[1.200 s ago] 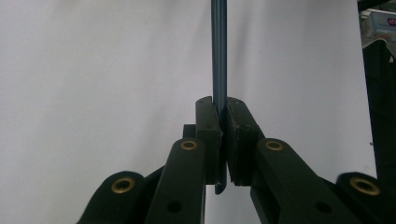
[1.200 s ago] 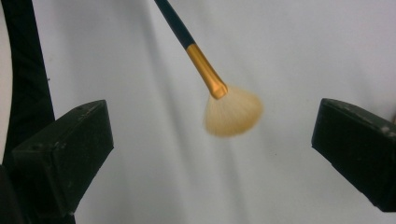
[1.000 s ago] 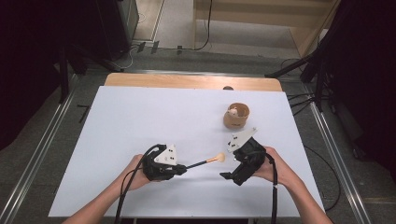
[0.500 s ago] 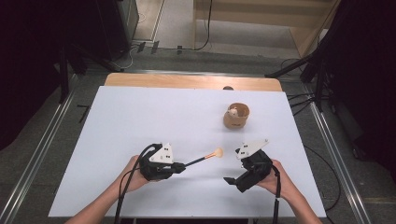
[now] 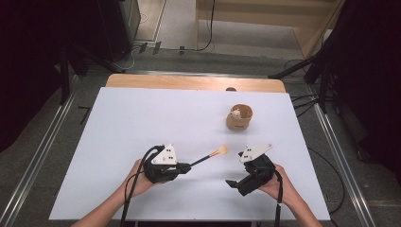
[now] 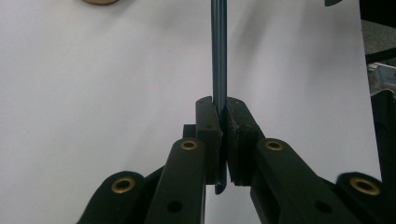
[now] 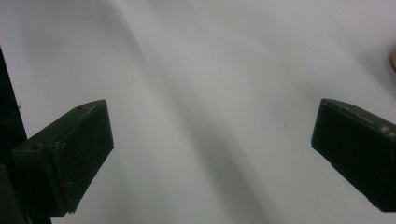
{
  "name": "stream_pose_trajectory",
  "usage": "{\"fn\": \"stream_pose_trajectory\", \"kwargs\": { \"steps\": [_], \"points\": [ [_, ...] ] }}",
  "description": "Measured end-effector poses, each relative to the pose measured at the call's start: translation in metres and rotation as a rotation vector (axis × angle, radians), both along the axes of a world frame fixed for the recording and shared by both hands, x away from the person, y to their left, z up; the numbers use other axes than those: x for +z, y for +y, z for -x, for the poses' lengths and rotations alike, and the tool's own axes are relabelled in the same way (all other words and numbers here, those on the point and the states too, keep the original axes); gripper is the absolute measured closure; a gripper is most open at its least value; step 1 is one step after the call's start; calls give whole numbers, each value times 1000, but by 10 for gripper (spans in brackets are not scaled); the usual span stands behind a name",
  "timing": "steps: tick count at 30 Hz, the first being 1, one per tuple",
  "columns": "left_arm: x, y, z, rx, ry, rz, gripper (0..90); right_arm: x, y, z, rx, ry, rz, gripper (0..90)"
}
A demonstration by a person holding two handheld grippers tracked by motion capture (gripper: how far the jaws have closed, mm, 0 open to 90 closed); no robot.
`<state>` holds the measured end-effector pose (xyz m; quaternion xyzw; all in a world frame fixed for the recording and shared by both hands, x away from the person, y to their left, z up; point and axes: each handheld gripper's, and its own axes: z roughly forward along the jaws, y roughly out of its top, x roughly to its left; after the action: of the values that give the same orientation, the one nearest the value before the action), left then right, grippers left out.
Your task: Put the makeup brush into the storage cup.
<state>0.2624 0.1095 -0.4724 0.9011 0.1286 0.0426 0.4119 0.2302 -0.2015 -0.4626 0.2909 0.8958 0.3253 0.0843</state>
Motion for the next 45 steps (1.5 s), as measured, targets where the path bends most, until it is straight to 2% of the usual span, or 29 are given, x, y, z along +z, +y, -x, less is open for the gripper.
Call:
{"fn": "stream_pose_trajectory", "kwargs": {
  "steps": [9,15,20,23,25,31,42,45],
  "points": [
    [-1,1,0,38,7,55,861,-1,-1,1,-15,-1,-32,0],
    [0,0,1,52,-9,75,861,1,-1,1,-76,-19,-70,0],
    [0,1,1,66,-9,96,861,-1,0,1,-90,-24,-77,0],
    [0,1,1,83,-10,119,861,0,0,1,-94,-43,-97,0],
    [0,2,1,96,-10,137,861,0,0,1,-98,-40,-111,0],
    [-1,1,1,116,-28,159,861,0,5,1,-107,-33,-119,0],
    [-3,-3,4,150,-47,192,861,2,9,1,-127,-42,-175,0],
    [-4,-4,5,160,-39,202,861,4,11,0,-128,-49,-190,0]
  ]
}}
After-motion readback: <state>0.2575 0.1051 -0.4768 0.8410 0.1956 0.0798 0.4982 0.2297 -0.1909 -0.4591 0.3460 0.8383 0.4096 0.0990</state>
